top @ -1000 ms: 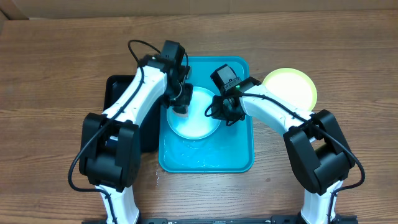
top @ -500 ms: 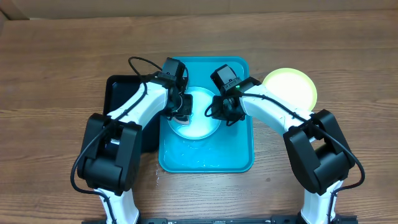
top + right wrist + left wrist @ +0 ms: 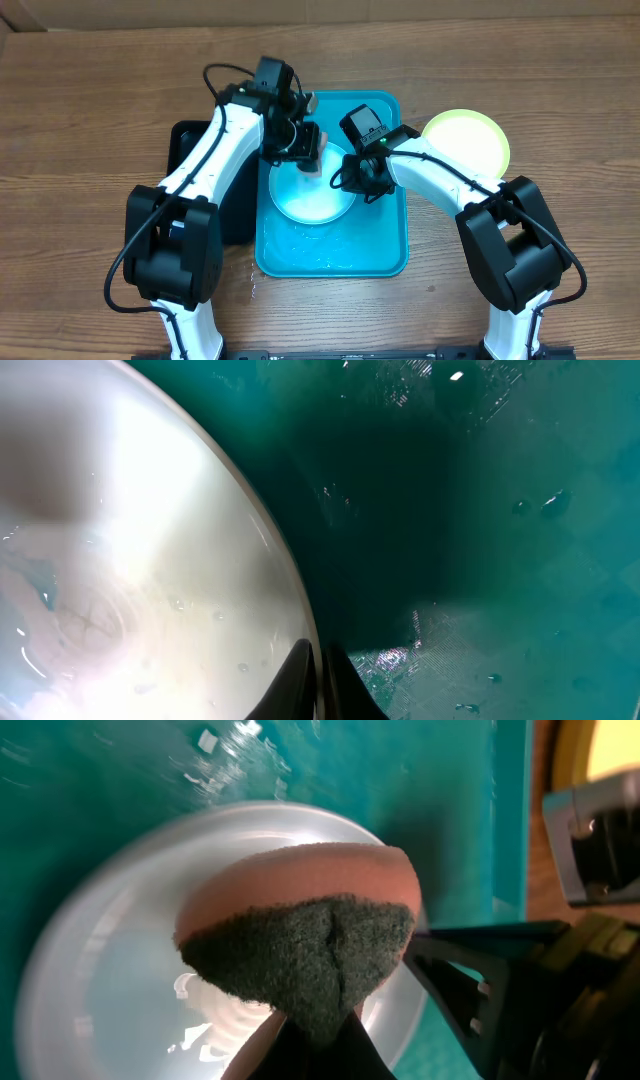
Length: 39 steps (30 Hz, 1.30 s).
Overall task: Clean dirty plates on tray and stack at the side
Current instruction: 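Scrub the light blue plate with the sponge in the left gripper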
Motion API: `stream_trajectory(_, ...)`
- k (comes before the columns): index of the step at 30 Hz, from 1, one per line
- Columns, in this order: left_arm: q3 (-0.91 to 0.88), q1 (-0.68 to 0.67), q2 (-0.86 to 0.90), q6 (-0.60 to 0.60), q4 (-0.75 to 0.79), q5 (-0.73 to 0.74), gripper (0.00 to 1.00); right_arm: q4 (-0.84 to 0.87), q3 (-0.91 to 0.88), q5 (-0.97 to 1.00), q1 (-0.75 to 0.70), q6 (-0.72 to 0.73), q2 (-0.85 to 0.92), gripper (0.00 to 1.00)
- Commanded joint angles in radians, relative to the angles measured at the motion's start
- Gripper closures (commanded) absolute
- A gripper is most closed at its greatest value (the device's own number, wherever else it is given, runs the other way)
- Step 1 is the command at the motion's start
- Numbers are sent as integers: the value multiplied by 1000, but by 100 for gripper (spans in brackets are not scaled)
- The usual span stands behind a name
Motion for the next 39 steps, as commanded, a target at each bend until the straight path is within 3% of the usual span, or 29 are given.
stream_trajectory(1, -3, -10, -6, 28, -27, -160, 96, 0, -24, -6, 6, -3, -4, 96)
stream_trajectory(6, -96, -40, 2, -17, -3, -299, 96, 5, -24, -6, 6, -3, -4, 96)
stream_trajectory(10, -197, -50, 6, -22, 91, -291, 96, 4, -24, -6, 6, -3, -4, 96)
stream_trajectory(16, -315, -53, 6, -121, 195, -289, 96, 4, -24, -6, 6, -3, -4, 96)
stream_trajectory(18, -330, -53, 6, -122, 219, -232, 96, 4, -24, -6, 6, -3, -4, 96)
stream_trajectory(22, -316, -53, 6, -32, 256, 63, 96, 4, -24, -6, 6, -3, -4, 96)
stream_trajectory(24, -281, -47, 6, -27, 246, 97, 96, 3, -24, -6, 6, -3, -4, 96)
stream_trajectory(30, -63, -26, 2, -9, 79, 20, 96, 3, -24, -5, 6, -3, -4, 96)
stream_trajectory(33, 11, -28, 2, -10, -2, -124, 96, 4, -24, -5, 6, -3, -4, 96)
stream_trajectory(39, -72, -54, 7, -34, -6, -274, 96, 4, -25, -5, 6, -3, -4, 96)
